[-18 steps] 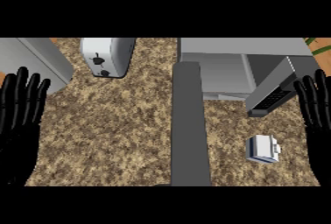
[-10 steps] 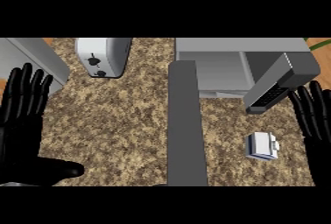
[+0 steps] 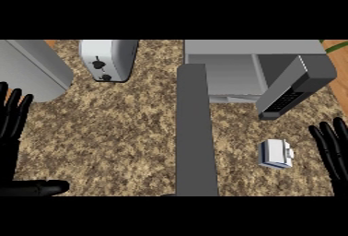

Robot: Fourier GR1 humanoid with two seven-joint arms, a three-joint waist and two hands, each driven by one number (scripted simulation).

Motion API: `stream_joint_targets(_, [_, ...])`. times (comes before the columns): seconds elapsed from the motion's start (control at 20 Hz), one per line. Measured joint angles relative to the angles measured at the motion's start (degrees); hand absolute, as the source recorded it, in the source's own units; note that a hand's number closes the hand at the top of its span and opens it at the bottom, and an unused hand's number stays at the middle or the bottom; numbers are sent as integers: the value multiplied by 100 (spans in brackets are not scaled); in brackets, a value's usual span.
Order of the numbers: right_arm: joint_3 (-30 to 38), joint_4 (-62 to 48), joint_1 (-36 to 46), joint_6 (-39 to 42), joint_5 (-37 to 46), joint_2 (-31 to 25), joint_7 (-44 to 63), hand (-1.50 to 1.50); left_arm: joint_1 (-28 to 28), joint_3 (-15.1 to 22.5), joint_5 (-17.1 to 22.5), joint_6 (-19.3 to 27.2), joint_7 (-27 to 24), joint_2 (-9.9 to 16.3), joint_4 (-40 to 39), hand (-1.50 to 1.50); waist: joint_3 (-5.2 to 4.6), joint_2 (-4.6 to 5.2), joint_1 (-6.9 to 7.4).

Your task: Pick up the milk, place it into the microwave and close the microwave

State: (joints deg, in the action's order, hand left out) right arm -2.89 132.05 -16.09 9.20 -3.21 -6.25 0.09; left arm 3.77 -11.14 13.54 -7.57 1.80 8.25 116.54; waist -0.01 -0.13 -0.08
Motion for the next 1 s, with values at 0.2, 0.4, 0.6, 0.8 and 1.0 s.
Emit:
stream_joint_targets(0.2, [111, -63, -255, 24, 171, 58, -181, -150, 254, -193, 238, -212, 58, 68, 195, -150, 2, 2, 3])
stream_joint_targets(0.4, [145, -333, -318, -47, 401, 168, -281, -150, 584, -367, 405, -492, -120, 55, 240, -150, 1, 4, 12])
stream_joint_targets(0.6, [253, -525, -346, 27, 383, 187, -347, -150, 849, -572, 626, -752, -157, 49, 351, -150, 1, 4, 16])
stream_joint_targets(0.8, [395, -957, -264, 79, 426, 209, -567, -150, 1075, -653, 726, -916, -141, -31, 544, -150, 2, 5, 20])
stream_joint_targets(1.0, [644, -1515, -288, 156, 375, 204, -974, -150, 1156, -888, 912, -1074, -100, 24, 555, -150, 3, 7, 19])
